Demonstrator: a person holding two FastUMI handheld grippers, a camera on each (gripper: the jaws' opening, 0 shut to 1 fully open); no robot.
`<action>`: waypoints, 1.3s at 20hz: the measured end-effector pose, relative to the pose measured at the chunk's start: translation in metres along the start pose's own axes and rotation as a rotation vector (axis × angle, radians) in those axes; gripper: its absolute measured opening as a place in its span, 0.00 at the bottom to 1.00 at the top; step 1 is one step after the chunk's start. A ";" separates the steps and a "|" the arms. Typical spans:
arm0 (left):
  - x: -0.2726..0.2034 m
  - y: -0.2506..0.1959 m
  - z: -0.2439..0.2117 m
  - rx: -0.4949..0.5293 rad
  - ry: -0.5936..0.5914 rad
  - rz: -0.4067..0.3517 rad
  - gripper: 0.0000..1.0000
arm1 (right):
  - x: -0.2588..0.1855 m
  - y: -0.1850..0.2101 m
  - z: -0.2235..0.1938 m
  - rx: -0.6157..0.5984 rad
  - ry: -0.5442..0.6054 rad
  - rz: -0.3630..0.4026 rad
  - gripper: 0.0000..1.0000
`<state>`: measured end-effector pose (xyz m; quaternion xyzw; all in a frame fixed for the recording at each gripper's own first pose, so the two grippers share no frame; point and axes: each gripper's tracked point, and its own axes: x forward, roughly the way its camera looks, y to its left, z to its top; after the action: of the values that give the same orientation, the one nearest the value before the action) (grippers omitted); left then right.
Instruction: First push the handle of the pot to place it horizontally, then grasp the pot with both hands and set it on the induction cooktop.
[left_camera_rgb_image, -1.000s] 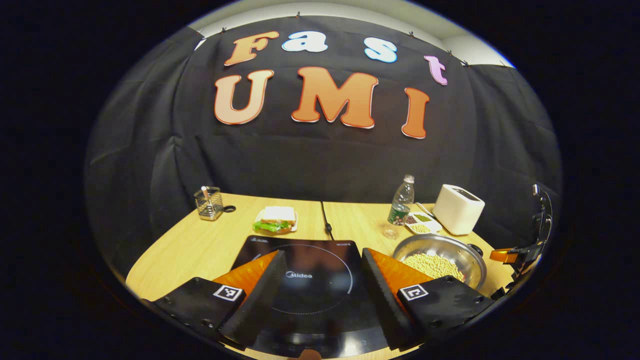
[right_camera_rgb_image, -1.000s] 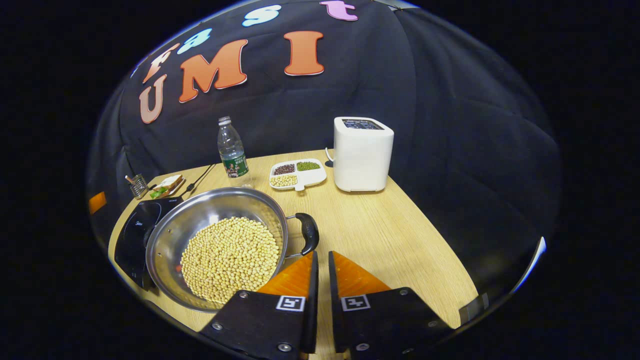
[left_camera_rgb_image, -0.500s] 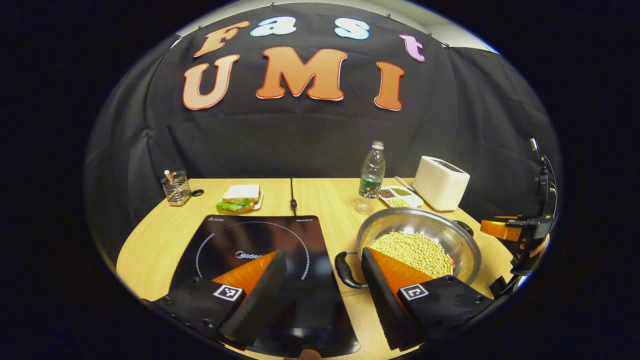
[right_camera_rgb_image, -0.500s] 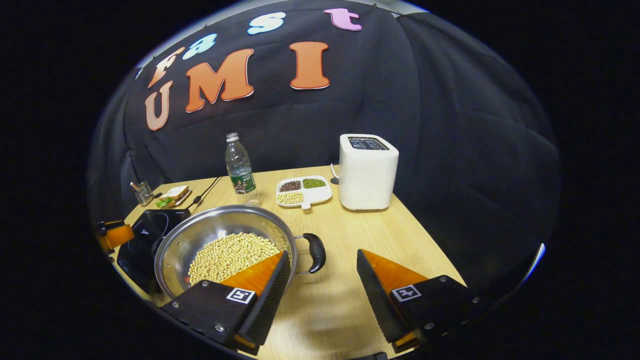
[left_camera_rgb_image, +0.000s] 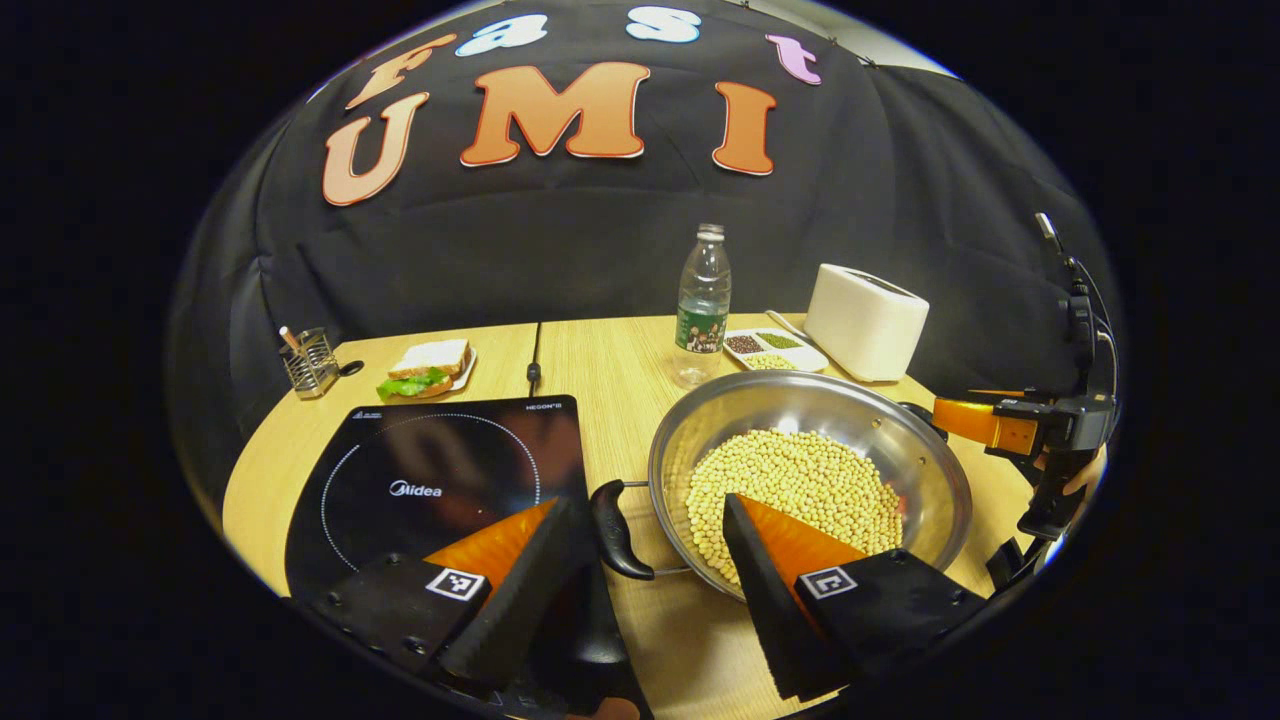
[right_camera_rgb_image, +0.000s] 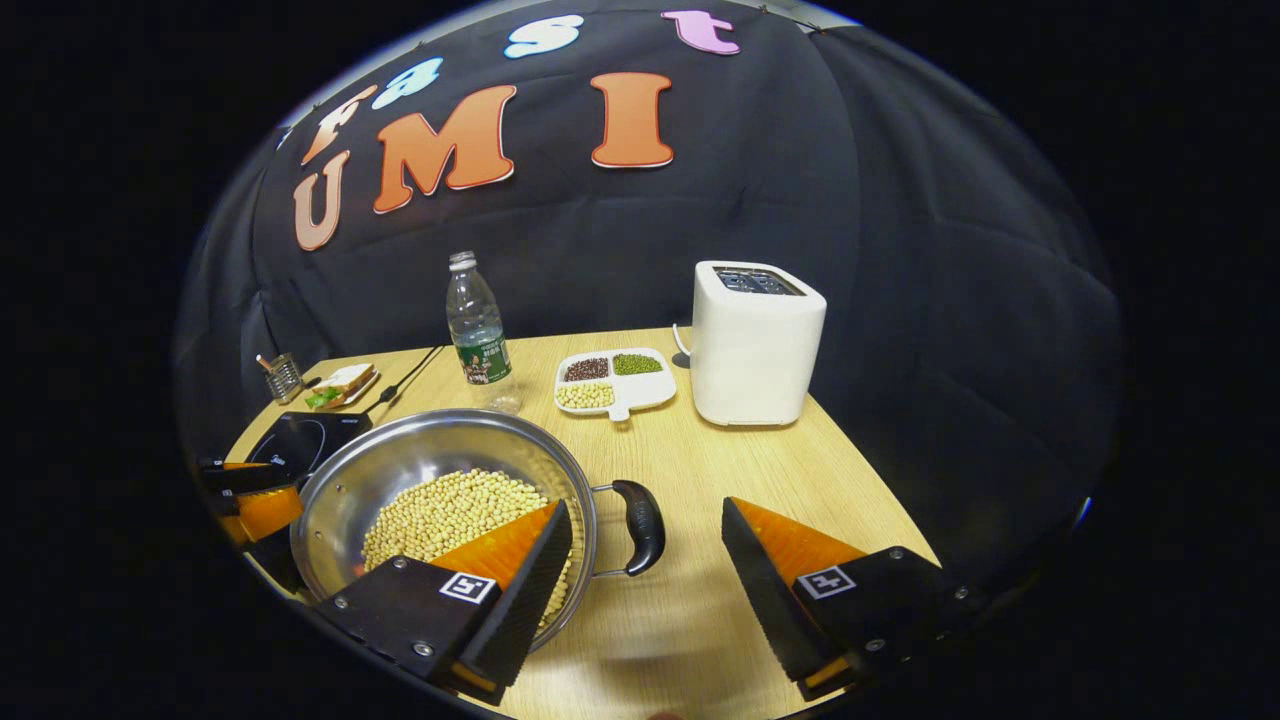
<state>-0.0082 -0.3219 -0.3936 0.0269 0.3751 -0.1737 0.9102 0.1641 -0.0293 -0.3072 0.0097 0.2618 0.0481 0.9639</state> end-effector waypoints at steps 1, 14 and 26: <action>0.003 -0.004 -0.004 -0.005 0.016 -0.004 0.99 | 0.005 0.001 -0.002 -0.009 0.006 0.001 0.94; 0.029 0.000 -0.012 0.000 0.079 0.051 0.97 | 0.036 0.014 -0.022 0.017 0.091 0.102 0.53; 0.051 -0.003 -0.014 -0.013 0.131 0.060 0.62 | 0.021 -0.003 -0.027 0.111 0.126 0.037 0.54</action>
<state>0.0146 -0.3371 -0.4384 0.0434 0.4341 -0.1419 0.8885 0.1690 -0.0300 -0.3412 0.0648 0.3241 0.0519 0.9424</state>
